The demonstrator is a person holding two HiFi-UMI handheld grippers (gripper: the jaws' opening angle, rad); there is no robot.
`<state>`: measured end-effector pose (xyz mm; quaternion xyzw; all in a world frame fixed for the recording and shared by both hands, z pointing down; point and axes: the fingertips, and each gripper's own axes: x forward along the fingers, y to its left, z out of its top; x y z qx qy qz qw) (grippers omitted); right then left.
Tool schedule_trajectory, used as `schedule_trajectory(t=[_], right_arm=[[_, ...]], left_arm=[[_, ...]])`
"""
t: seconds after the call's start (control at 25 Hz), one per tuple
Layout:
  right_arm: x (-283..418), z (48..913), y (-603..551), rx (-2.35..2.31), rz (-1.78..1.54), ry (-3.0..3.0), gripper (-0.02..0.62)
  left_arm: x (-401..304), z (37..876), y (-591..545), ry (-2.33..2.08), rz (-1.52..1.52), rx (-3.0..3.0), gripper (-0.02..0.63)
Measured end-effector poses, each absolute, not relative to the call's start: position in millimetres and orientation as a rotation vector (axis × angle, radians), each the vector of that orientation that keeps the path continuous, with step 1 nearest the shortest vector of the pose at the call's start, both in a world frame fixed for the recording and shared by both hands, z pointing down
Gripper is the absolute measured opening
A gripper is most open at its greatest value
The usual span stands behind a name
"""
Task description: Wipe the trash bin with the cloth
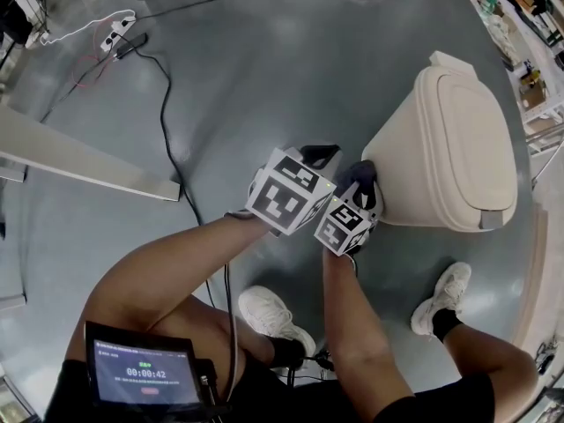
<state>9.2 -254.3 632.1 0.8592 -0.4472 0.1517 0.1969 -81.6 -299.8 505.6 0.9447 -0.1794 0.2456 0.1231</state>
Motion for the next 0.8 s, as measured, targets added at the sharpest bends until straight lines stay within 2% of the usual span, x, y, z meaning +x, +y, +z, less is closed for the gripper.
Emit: schedule_trajectory(t=[0.4,0.8], right_arm=[[1,514,-288,2.644,0.143,-1.404,0.066],[17,463,-298,2.808,0.088,-1.350,0.066]], left_arm=[[-93,475,-327,-0.665,0.586,2.787,-0.003],[-104,477,-329,-0.674,0.592,2.818,-0.003]])
